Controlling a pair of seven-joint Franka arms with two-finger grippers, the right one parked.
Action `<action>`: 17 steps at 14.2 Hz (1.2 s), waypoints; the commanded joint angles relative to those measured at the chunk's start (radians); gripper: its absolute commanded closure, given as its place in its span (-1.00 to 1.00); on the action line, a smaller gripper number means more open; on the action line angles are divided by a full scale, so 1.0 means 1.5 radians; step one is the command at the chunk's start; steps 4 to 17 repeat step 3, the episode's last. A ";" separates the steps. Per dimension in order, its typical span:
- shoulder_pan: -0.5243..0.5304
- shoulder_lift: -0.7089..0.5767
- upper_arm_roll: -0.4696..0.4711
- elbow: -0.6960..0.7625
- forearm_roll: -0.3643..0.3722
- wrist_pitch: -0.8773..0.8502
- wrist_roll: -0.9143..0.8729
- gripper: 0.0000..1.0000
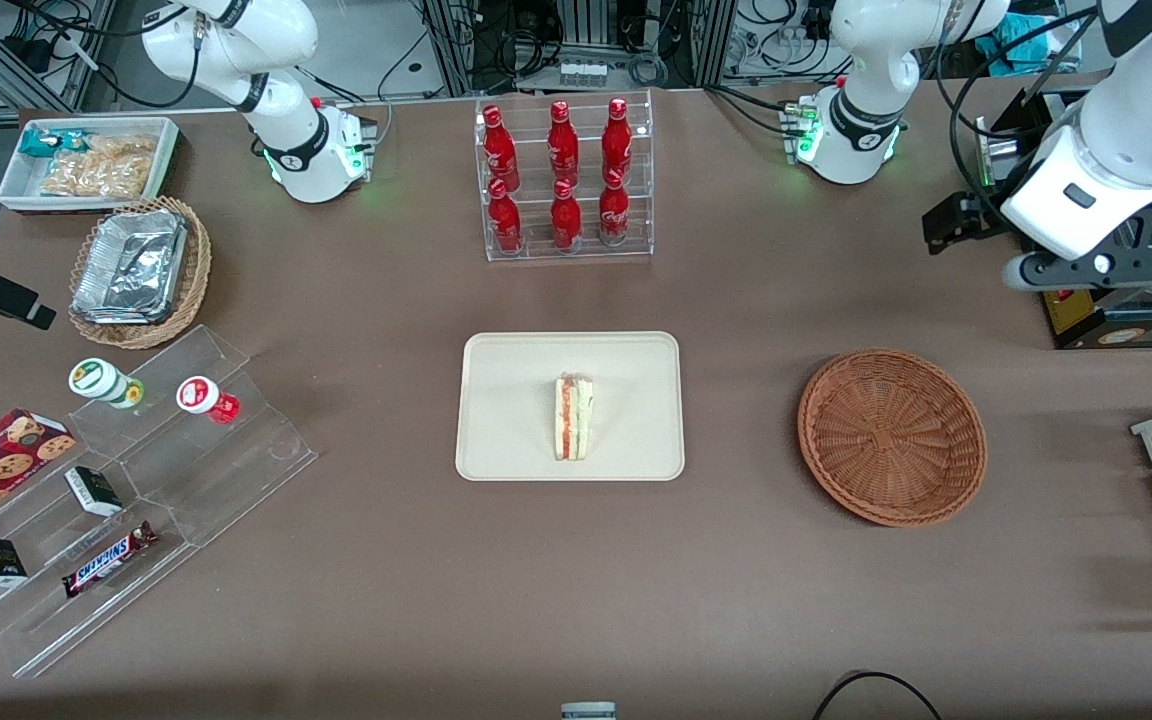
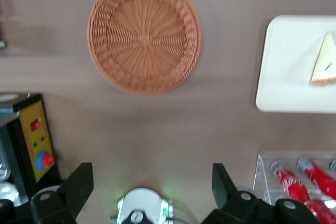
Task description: Place sandwich from basket to tray
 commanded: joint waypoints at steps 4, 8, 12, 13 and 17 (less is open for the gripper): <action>0.007 0.001 -0.002 -0.003 0.011 0.019 0.052 -1.00; 0.007 0.001 -0.002 -0.003 0.011 0.019 0.052 -1.00; 0.007 0.001 -0.002 -0.003 0.011 0.019 0.052 -1.00; 0.007 0.001 -0.002 -0.003 0.011 0.019 0.052 -1.00; 0.007 0.001 -0.002 -0.003 0.011 0.019 0.052 -1.00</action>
